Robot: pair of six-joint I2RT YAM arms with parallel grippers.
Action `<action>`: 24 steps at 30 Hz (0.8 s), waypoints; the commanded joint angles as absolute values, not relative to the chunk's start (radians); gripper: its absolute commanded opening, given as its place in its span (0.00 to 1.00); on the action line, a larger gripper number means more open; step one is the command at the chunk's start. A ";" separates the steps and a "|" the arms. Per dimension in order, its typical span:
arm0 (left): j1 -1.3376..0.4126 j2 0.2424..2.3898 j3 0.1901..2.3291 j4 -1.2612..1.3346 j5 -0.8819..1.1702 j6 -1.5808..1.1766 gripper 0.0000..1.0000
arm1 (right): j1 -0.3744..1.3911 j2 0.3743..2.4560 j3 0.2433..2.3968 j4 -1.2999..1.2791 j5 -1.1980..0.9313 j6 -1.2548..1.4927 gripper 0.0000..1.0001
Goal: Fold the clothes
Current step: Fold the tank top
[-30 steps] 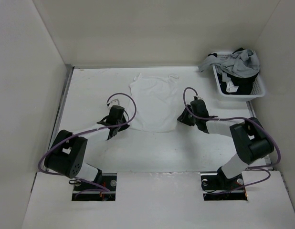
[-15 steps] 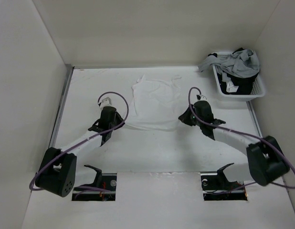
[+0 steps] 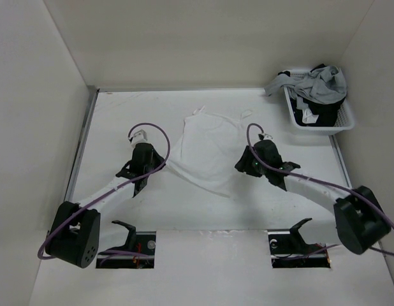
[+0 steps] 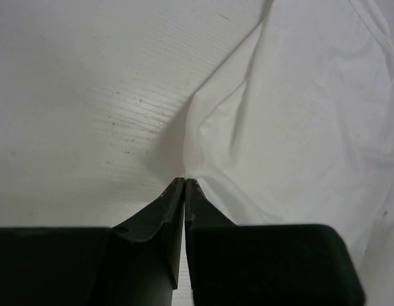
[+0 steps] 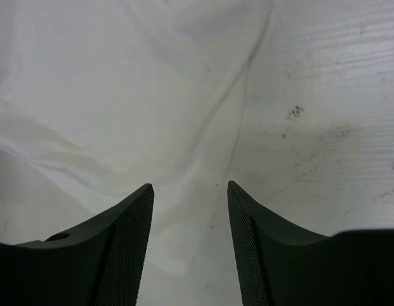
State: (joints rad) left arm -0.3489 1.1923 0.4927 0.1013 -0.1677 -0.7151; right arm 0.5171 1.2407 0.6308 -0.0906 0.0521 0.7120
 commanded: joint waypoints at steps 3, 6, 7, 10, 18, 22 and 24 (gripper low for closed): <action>-0.332 1.183 0.474 0.158 -0.166 -0.726 0.02 | 0.539 1.452 0.647 0.035 0.054 0.718 0.46; -0.334 1.187 0.472 0.169 -0.163 -0.726 0.02 | 0.538 1.526 0.672 0.081 0.046 0.729 0.28; -0.335 1.190 0.472 0.170 -0.163 -0.726 0.02 | 0.533 1.537 0.684 0.086 0.045 0.729 0.19; -0.340 1.196 0.466 0.176 -0.166 -0.729 0.02 | 0.495 1.581 0.765 0.083 0.080 0.716 0.06; -0.347 1.144 0.422 0.175 -0.155 -0.755 0.02 | 0.490 1.476 0.720 0.057 0.180 0.695 0.52; -0.347 1.124 0.385 0.173 -0.155 -0.776 0.02 | 0.612 1.312 0.543 -0.001 0.190 0.806 0.47; -0.344 1.123 0.370 0.179 -0.153 -0.781 0.03 | 0.663 1.250 0.479 -0.017 0.192 0.879 0.42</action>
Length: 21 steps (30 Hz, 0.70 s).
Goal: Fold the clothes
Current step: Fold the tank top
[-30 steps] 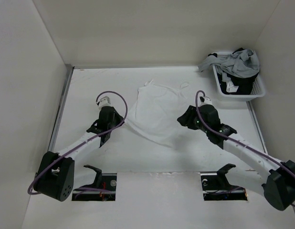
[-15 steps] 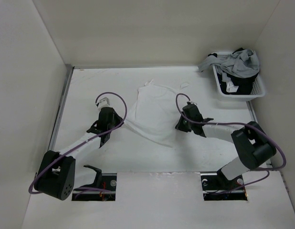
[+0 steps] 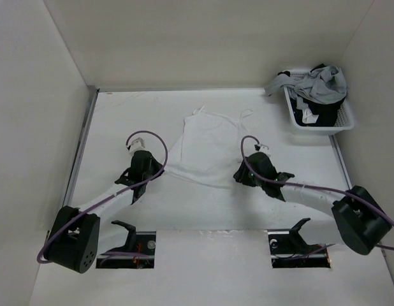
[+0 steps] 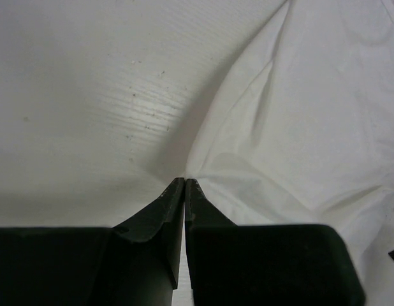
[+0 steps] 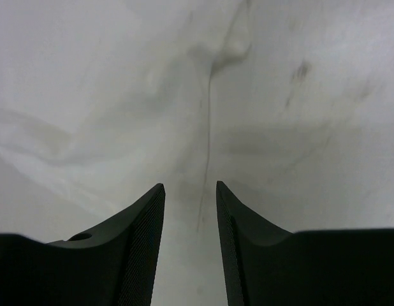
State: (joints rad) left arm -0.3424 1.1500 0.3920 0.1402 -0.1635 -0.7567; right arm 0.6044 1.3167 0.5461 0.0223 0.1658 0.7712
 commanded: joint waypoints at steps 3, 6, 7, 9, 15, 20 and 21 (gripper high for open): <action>-0.341 1.121 0.364 0.186 -0.141 -0.781 0.03 | 0.703 1.209 0.430 -0.002 0.195 0.937 0.41; -0.346 1.121 0.360 0.193 -0.137 -0.782 0.03 | 0.708 1.215 0.417 0.026 0.190 0.953 0.42; -0.347 1.120 0.359 0.195 -0.137 -0.782 0.03 | 0.708 1.223 0.416 0.037 0.187 0.956 0.42; -0.350 1.114 0.356 0.195 -0.137 -0.782 0.03 | 0.708 1.235 0.411 0.060 0.181 0.959 0.42; -0.352 1.114 0.345 0.207 -0.137 -0.790 0.03 | 0.706 1.273 0.403 0.107 0.132 0.969 0.32; -0.352 1.118 0.344 0.209 -0.138 -0.793 0.03 | 0.688 1.292 0.397 0.156 0.091 0.974 0.23; -0.352 1.115 0.344 0.209 -0.138 -0.793 0.03 | 0.685 1.296 0.397 0.169 0.083 0.974 0.18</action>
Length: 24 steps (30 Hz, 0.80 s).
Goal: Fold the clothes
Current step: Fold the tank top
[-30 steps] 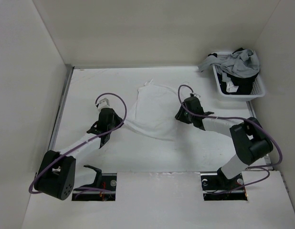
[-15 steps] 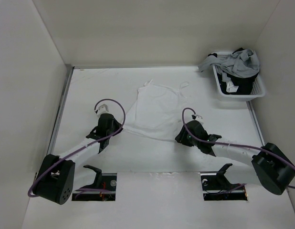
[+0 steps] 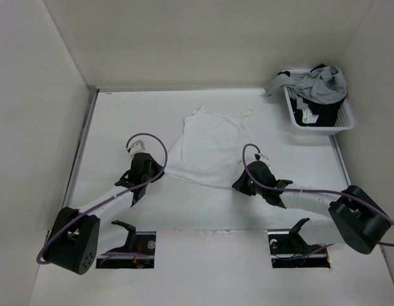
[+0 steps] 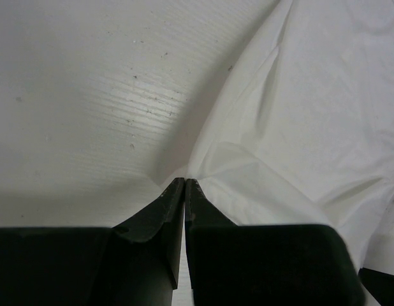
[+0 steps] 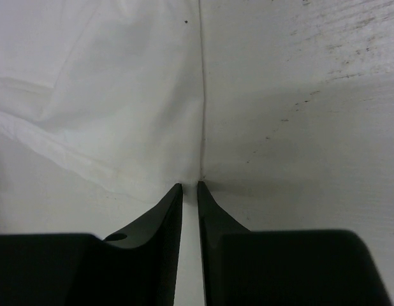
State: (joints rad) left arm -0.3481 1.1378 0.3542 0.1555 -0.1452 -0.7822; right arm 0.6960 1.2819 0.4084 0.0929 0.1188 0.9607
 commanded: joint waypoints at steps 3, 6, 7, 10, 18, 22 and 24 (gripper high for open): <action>-0.352 1.098 0.347 0.203 -0.138 -0.795 0.03 | 0.677 1.286 0.403 0.178 0.077 0.973 0.05; -0.354 1.033 0.367 0.175 -0.126 -0.810 0.01 | 0.682 1.185 0.411 0.138 0.095 0.956 0.00; -0.357 0.990 0.385 0.146 -0.123 -0.816 0.00 | 0.683 1.128 0.426 0.093 0.104 0.944 0.00; -0.387 0.827 0.474 0.024 -0.155 -0.816 0.00 | 0.709 0.921 0.523 -0.136 0.190 0.885 0.00; -0.490 0.551 0.865 -0.242 -0.319 -0.741 0.00 | 0.899 0.644 1.013 -0.619 0.503 0.712 0.00; -0.548 0.558 1.006 -0.245 -0.363 -0.716 0.00 | 1.053 0.675 1.227 -0.687 0.661 0.637 0.00; -0.571 0.581 1.055 -0.236 -0.382 -0.700 0.00 | 1.111 0.696 1.290 -0.692 0.705 0.603 0.00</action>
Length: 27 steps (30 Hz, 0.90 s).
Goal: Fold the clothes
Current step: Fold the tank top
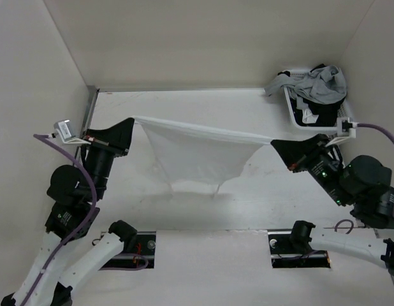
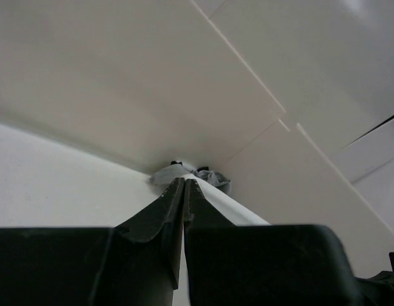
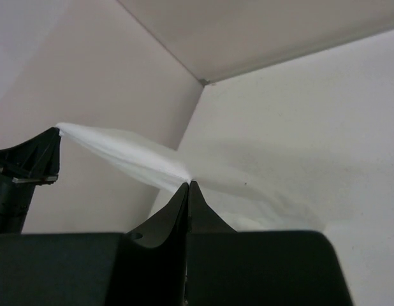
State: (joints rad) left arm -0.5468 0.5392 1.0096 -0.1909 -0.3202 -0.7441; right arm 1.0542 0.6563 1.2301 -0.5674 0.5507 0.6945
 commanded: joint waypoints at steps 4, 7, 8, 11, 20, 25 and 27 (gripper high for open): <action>-0.582 0.641 1.066 -0.206 -0.416 -0.683 0.01 | 1.112 0.755 1.328 -0.646 0.698 0.531 0.00; -0.530 0.716 1.034 -0.170 -0.411 -0.692 0.01 | 0.934 0.816 1.292 -0.560 0.547 0.499 0.00; -0.506 0.747 1.025 -0.157 -0.394 -0.698 0.01 | 0.861 0.845 1.281 -0.528 0.460 0.499 0.00; -0.403 0.872 1.014 -0.100 -0.307 -0.756 0.01 | 0.643 0.954 1.264 -0.415 0.219 0.514 0.00; -0.202 1.106 1.252 -0.044 -0.081 -0.853 0.01 | 0.449 1.218 1.543 -0.339 0.020 0.532 0.00; -0.220 1.065 1.234 -0.037 -0.084 -0.833 0.01 | 0.455 1.174 1.554 -0.347 0.023 0.528 0.00; -0.226 1.036 1.151 -0.019 -0.090 -0.836 0.01 | 0.455 1.140 1.481 -0.339 0.029 0.532 0.00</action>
